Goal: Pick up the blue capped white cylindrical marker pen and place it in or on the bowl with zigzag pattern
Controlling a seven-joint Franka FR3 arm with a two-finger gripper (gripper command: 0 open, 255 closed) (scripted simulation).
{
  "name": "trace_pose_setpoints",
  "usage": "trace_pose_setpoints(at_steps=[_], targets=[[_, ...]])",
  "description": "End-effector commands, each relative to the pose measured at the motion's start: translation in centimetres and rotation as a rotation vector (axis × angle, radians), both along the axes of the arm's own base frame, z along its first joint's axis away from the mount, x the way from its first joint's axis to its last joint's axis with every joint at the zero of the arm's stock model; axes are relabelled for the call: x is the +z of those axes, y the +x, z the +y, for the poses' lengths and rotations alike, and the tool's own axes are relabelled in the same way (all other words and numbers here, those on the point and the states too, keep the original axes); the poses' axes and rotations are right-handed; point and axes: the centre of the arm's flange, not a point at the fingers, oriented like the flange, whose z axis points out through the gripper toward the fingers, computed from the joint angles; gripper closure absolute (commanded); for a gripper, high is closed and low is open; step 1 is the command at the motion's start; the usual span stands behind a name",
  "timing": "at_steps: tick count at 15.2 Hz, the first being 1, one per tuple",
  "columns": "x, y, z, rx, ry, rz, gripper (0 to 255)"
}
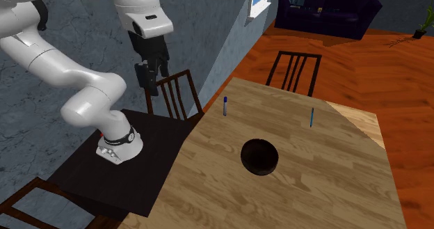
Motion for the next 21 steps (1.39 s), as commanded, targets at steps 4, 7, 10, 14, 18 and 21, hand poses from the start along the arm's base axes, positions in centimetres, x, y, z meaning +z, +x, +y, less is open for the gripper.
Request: trace_pose_setpoints(at_steps=[4,7,10,14,18,21], targets=[[-2.5,1.1,2.9,0.013,-0.001,0.000,0],[-4.9,2.3,5.8,0.026,-0.001,0.000,0],[-7.4,3.3,8.7,0.040,-0.002,-0.001,0],[-10.7,4.7,12.6,0.057,-0.003,-0.001,0],[-14.0,6.0,16.5,0.075,-0.004,-0.001,0],[-16.5,6.9,19.5,0.088,-0.005,-0.002,0]])
